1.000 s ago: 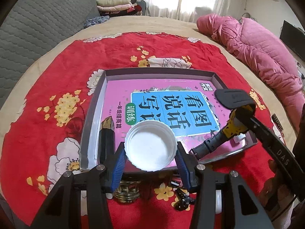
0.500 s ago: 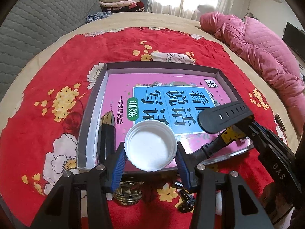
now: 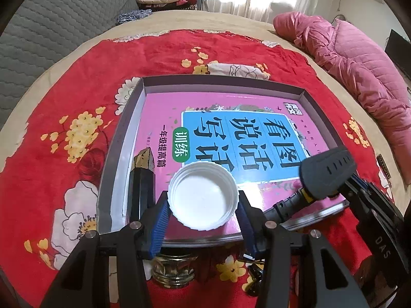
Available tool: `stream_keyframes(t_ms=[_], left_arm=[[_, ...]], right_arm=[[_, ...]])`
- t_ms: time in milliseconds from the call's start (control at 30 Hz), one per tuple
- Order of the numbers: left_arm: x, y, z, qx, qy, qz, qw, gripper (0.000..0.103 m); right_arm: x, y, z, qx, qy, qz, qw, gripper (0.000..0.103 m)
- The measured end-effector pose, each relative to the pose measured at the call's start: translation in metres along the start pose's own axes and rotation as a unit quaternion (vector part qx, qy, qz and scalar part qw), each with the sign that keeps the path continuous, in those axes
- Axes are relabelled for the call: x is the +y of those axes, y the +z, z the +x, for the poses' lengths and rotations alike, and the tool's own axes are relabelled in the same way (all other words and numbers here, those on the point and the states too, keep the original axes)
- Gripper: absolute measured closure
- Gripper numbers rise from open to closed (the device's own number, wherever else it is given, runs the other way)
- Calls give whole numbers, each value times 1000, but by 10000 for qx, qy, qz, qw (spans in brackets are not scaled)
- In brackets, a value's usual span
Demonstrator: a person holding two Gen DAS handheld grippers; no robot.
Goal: Organize rigid objects
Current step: 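Carry the white cap and the watch over the workbook inside the box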
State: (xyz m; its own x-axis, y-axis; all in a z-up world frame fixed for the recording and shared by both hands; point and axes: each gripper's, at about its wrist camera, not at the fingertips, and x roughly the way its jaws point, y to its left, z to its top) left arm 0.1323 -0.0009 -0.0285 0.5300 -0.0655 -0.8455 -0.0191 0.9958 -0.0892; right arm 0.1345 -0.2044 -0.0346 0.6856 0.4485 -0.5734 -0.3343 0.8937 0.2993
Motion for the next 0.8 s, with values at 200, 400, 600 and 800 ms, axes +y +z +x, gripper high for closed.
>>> stream_keyframes(t_ms=[200,400,600,800], left_arm=[[-3,1,7,69,20,44,10000,53],[-7,1,11,98,25,100,9999,53],[-6,3,14,88,107,108,9998,53],[-4,4,18,102,133,112,9998,53]], right_arm=[[3,-2,3,79,39,-81,9999,83],[6,-4,8,207,77,-163,9996,83],[8,-5,7,194,-70,-267,9994,82],[5,-5,9,245,-202,-256,9992,82]])
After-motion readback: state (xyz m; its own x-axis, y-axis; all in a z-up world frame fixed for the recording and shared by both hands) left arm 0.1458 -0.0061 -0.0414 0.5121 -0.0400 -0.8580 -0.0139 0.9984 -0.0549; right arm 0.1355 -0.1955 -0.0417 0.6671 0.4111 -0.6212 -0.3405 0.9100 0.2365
